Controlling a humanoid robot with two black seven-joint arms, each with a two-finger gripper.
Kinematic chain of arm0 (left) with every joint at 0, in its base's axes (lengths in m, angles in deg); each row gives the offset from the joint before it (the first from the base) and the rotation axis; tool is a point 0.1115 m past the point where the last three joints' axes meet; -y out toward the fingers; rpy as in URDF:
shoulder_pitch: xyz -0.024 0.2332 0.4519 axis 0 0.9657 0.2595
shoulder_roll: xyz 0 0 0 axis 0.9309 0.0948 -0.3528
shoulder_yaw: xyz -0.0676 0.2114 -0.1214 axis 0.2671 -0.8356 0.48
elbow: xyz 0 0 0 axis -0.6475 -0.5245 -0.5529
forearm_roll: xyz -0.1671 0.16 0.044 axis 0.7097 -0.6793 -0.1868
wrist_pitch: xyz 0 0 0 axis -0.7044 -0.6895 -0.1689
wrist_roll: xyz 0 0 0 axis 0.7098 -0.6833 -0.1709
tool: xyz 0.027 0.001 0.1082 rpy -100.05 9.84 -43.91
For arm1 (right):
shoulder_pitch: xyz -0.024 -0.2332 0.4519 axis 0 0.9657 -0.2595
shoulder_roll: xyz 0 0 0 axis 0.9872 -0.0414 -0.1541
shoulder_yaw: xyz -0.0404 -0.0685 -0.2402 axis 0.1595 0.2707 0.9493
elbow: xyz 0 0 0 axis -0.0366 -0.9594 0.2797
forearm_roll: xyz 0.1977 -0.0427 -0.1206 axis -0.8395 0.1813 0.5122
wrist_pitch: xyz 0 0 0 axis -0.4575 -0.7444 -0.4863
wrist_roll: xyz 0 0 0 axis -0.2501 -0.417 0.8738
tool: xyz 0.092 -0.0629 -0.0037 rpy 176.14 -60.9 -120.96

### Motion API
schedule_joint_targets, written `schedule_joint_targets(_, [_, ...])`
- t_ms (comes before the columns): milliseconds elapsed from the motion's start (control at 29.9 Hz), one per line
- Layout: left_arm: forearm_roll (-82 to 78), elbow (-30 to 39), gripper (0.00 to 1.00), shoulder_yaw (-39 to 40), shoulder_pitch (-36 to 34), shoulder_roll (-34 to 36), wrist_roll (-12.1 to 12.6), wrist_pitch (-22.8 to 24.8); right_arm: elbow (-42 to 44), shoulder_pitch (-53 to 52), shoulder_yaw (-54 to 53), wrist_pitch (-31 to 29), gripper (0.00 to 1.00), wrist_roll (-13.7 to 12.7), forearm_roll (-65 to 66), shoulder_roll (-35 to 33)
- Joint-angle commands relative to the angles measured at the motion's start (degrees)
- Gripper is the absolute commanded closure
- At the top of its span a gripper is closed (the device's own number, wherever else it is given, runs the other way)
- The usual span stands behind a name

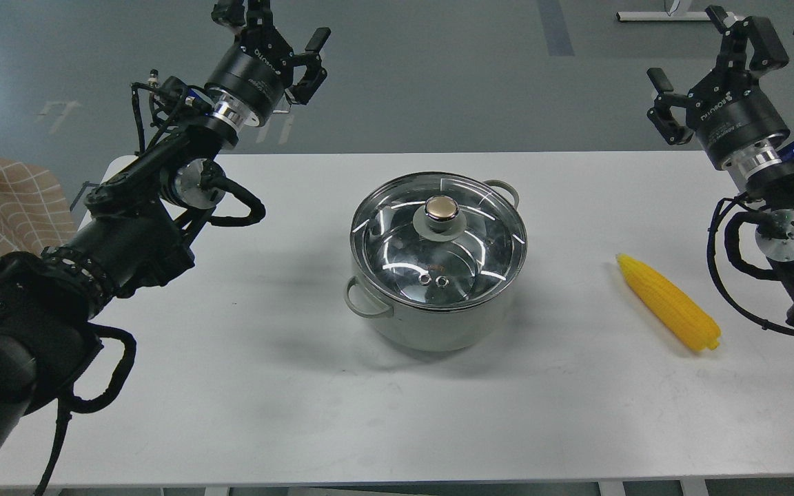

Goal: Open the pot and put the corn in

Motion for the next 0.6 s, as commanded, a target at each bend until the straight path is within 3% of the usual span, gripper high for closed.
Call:
schedule_joint_targets(0, [0.0, -0.3, 0.02, 0.0, -0.1, 0.5, 0.0, 0.0, 0.1, -0.2, 0.2, 0.0, 0.0, 0.0, 0.1, 0.7])
schedule_joint_targets(568, [-0.2, -0.4, 0.02, -1.0, 0.9, 2.0, 0.0, 0.0, 3.2, -1.9, 3.4, 0.0, 0.0, 0.0, -0.1, 3.8])
